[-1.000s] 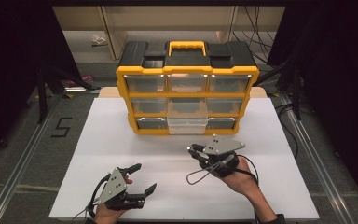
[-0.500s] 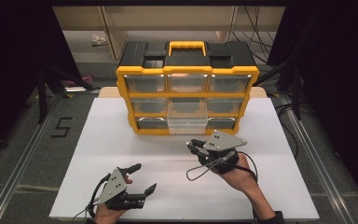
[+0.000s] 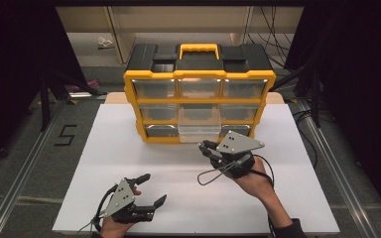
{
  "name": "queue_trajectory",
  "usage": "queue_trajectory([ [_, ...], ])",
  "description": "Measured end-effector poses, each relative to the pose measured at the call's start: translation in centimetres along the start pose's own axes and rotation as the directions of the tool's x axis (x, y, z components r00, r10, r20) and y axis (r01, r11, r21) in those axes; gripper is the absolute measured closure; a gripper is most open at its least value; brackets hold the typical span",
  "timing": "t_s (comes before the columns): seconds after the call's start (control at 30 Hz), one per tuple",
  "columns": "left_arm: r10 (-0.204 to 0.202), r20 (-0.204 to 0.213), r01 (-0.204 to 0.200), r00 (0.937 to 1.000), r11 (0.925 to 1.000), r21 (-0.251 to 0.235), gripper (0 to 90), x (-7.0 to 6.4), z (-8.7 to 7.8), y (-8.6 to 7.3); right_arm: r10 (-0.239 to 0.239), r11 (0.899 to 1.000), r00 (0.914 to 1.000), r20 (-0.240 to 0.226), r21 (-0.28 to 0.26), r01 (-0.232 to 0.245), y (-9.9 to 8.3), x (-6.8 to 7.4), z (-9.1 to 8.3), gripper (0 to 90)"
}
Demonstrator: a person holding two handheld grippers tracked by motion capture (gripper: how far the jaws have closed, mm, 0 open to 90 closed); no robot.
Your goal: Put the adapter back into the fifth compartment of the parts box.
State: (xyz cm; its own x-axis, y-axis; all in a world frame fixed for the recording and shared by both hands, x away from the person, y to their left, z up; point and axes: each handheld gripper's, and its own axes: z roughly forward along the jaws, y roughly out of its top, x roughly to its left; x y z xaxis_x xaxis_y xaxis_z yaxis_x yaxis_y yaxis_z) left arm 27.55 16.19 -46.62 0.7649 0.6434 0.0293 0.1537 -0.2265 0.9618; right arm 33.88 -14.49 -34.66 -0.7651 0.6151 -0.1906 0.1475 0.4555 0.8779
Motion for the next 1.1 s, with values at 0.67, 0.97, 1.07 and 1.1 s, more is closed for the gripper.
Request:
queue_trajectory([
  [0.67,0.000,0.001,0.000,1.0000,1.0000,-0.001,19.1,0.0,0.0,0.0,-0.003,0.999,0.9992,0.040,-0.037,0.004,2.2,-1.3,0.0,76.5],
  [0.97,0.004,-0.001,-0.004,1.0000,1.0000,-0.003,19.2,0.0,0.0,0.0,-0.009,0.999,0.9982,0.059,-0.046,0.012,3.2,-1.8,0.2,76.5],
  [1.07,0.004,-0.001,-0.004,1.0000,1.0000,-0.003,19.2,0.0,0.0,0.0,-0.013,0.999,0.9979,0.064,-0.045,0.015,3.6,-2.0,0.3,76.4],
  [1.1,0.004,-0.002,-0.004,1.0000,1.0000,-0.003,19.3,0.0,0.0,0.0,-0.013,0.999,0.9978,0.066,-0.044,0.016,3.7,-2.1,0.4,76.4],
])
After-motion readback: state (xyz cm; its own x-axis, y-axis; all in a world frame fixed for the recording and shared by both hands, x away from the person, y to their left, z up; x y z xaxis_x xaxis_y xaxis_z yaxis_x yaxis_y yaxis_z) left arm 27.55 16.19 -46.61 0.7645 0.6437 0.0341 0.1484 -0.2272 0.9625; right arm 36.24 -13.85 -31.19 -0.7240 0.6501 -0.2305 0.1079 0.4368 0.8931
